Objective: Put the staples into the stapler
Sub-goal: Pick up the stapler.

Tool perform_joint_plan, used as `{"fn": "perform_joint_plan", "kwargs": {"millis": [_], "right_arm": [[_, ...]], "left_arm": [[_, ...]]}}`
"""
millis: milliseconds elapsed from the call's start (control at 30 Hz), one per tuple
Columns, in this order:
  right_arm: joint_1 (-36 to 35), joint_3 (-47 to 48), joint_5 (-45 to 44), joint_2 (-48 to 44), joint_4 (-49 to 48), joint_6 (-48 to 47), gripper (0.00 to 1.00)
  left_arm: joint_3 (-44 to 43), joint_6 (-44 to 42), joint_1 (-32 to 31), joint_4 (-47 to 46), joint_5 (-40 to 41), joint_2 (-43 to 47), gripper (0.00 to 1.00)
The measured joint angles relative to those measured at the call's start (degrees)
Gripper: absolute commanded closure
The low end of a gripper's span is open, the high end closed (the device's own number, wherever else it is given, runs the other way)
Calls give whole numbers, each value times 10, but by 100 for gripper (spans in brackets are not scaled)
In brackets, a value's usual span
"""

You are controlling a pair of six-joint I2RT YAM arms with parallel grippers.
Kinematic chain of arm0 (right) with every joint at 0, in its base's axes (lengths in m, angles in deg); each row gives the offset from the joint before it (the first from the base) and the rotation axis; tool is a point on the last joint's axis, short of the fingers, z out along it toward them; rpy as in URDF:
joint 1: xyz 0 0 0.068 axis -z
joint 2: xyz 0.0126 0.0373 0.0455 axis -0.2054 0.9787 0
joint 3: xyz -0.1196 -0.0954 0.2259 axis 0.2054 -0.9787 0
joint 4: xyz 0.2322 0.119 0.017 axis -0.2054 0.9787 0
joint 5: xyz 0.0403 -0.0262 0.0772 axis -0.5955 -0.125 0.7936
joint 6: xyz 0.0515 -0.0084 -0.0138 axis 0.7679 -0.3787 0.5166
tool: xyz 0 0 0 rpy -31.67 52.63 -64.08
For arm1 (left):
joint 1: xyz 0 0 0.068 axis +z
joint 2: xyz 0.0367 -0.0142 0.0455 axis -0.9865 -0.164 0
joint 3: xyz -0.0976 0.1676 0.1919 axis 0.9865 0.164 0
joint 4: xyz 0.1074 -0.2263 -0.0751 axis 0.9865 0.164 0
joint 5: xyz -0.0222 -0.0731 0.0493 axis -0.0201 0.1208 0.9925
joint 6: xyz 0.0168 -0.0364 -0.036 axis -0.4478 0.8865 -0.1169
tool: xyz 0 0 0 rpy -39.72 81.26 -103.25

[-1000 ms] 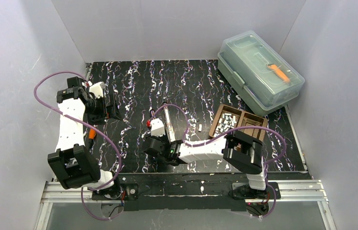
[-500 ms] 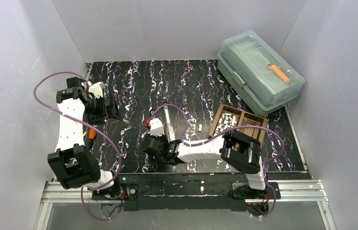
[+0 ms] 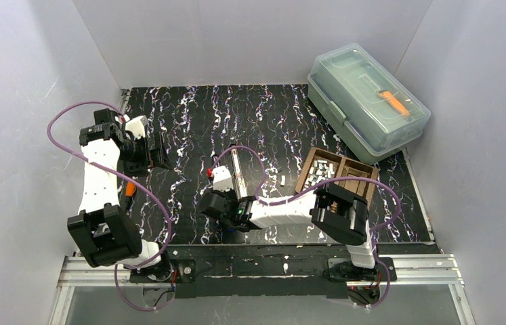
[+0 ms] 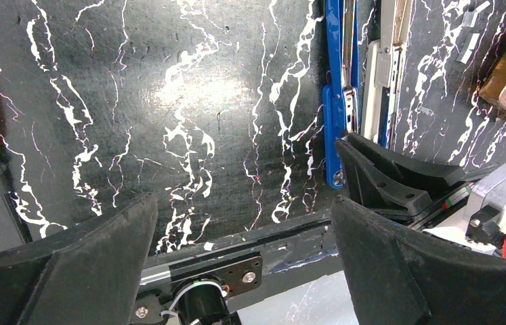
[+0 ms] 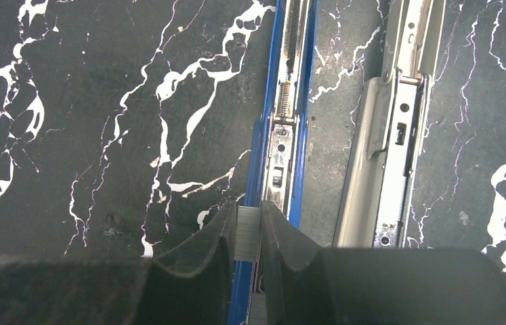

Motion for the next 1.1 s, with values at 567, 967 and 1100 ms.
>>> {"fn": "perform_joint_plan", "kwargs": {"millis": [567,967,1100], "right_arm": [[0,0,-4,0,3,9,81],[3,-8,-2,-63,-5,9,84],[6,-12,-9,-76,-2,10,85]], "left_arm": [[0,-1,3,0,0,0,1],[0,-2,3,0,0,0,1],[0,-2,3,1,-1,0,1]]}}
